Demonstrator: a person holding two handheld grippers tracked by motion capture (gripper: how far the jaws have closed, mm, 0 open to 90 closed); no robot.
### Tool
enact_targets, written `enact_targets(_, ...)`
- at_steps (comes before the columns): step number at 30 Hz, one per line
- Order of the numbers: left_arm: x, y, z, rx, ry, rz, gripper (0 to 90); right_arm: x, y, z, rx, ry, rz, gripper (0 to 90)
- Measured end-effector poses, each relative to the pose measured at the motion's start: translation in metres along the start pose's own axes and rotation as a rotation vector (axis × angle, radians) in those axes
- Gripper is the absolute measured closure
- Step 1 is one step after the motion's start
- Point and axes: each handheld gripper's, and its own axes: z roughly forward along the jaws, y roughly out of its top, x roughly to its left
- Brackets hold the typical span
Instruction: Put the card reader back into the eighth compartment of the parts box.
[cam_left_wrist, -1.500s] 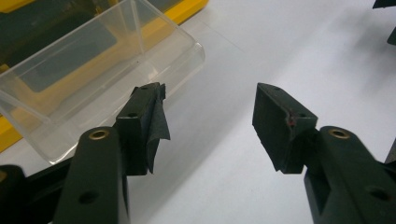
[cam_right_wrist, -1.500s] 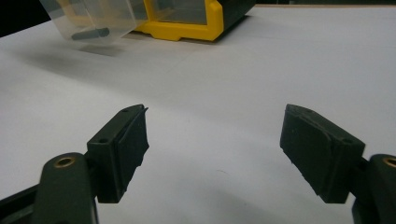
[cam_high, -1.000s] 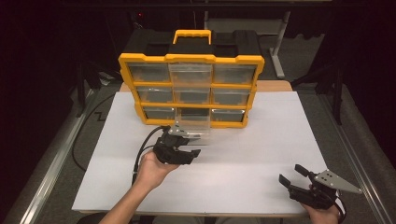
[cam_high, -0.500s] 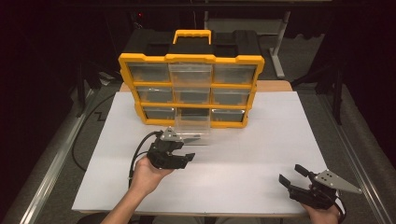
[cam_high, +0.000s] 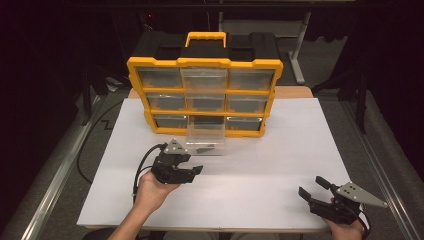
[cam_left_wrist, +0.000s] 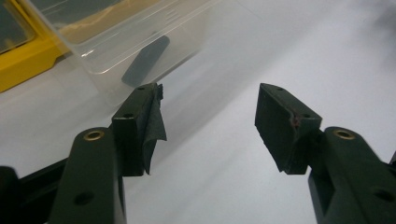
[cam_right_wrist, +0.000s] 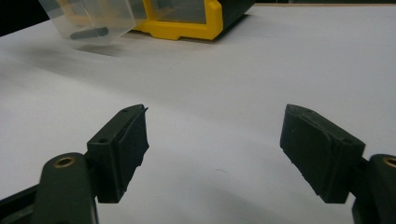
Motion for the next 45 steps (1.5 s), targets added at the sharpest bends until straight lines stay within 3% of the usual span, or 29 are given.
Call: enact_targets(45, 0.024, -0.035, -0.020, -0.073, 0.088, -0.069, 38.2, 0.001, 0.000, 0.001, 0.005, -0.003, 0.003, 23.5)
